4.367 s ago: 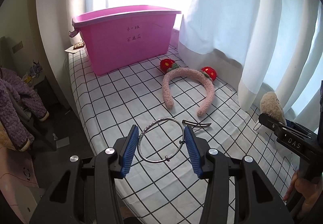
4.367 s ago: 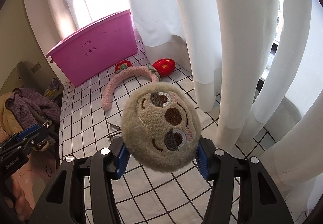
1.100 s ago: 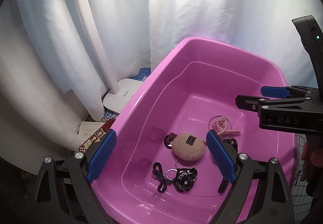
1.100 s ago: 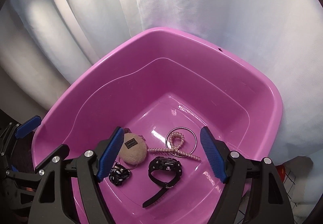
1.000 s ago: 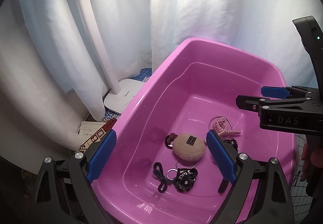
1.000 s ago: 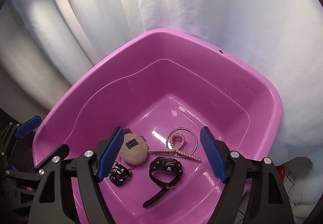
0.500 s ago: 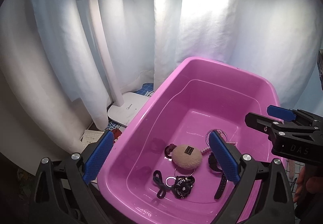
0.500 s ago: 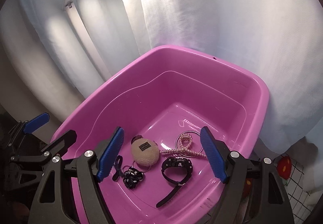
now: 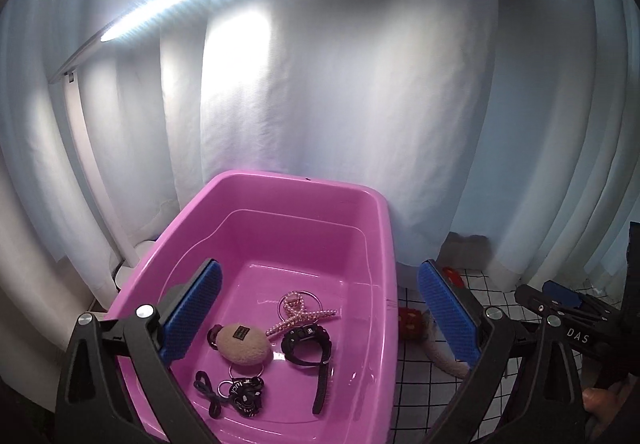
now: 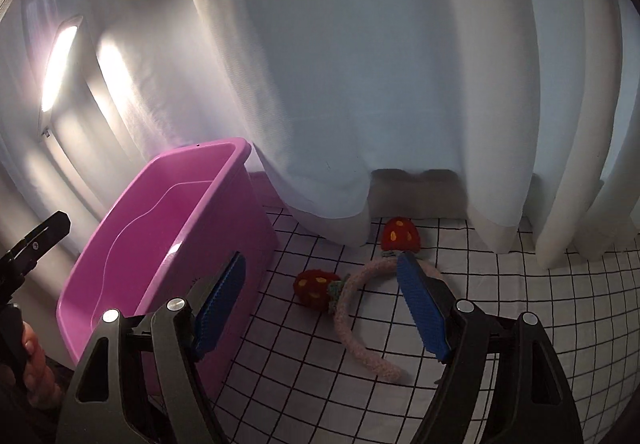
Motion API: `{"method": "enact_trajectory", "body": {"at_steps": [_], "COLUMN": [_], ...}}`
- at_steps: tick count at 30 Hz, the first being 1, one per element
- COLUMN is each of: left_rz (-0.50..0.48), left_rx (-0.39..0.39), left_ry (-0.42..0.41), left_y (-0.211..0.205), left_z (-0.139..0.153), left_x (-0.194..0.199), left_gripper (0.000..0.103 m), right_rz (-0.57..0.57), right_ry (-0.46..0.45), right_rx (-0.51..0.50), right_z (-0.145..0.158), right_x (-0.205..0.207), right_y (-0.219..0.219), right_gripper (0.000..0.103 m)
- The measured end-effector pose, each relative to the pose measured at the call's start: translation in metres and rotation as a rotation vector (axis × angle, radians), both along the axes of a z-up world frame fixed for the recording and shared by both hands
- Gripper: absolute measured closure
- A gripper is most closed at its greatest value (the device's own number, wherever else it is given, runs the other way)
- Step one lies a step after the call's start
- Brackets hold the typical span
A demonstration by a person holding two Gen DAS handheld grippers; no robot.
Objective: Organize jewelry
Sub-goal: 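Withdraw both tools from the tub back over the table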
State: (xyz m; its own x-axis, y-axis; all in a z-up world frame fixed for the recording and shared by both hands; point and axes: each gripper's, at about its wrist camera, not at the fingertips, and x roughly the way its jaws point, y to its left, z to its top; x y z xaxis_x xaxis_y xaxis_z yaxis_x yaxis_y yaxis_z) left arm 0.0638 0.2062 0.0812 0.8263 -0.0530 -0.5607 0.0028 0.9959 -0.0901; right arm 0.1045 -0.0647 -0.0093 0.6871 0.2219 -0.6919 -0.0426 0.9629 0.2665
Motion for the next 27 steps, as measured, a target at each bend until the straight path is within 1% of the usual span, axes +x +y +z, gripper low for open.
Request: {"method": "enact_trajectory", "body": {"at_steps": [3,5,8,11,13,14,18,22,24,27], "left_rz": [-0.071,-0.109,-0.144,-0.146,-0.153,-0.144,-0.113,-0.091,-0.090,-0.095], "left_rx": [-0.027,-0.051,-0.069,-0.060,-0.065,-0.052,-0.029,-0.009,0.015,0.034], "left_ry": [-0.018,-0.012,0.037,0.103,0.131,0.146,0.193,0.242,0.265,0.279], "left_y": [-0.035,-0.057,-0.093,-0.125,-0.139,-0.146,-0.160,-0.165,-0.166,-0.166], "left_z": [0.005,0.004,-0.007,-0.025,-0.040,-0.048,-0.082,-0.116,-0.132,-0.153], "left_x": [0.001,0.001,0.004,0.005,0.002,0.003,0.011,0.024,0.031,0.041], "left_gripper": [0.006,0.006,0.006,0.006,0.006,0.006,0.006,0.006,0.006,0.006], "right_rz": [-0.078,-0.106,-0.124,-0.140,-0.148,-0.143,-0.106,-0.106,-0.119,-0.155], "right_ry": [0.031,0.047,0.060,0.092,0.096,0.098,0.139,0.187,0.192,0.180], "right_rx": [-0.013,-0.023,-0.027,-0.009,0.002,0.002,-0.001,0.041,0.054,0.068], "right_z": [-0.012,-0.018,-0.030,-0.044,-0.054,-0.060,-0.091,-0.120,-0.129,-0.139], "right_x": [-0.025,-0.041,-0.062,-0.074,-0.081,-0.085,-0.088,-0.085,-0.082,-0.075], "right_y": [-0.038,-0.057,-0.080,-0.099,-0.106,-0.106,-0.104,-0.101,-0.098,-0.092], "right_gripper": [0.029,0.029,0.029,0.029,0.029,0.029,0.029,0.029,0.029,0.029]}}
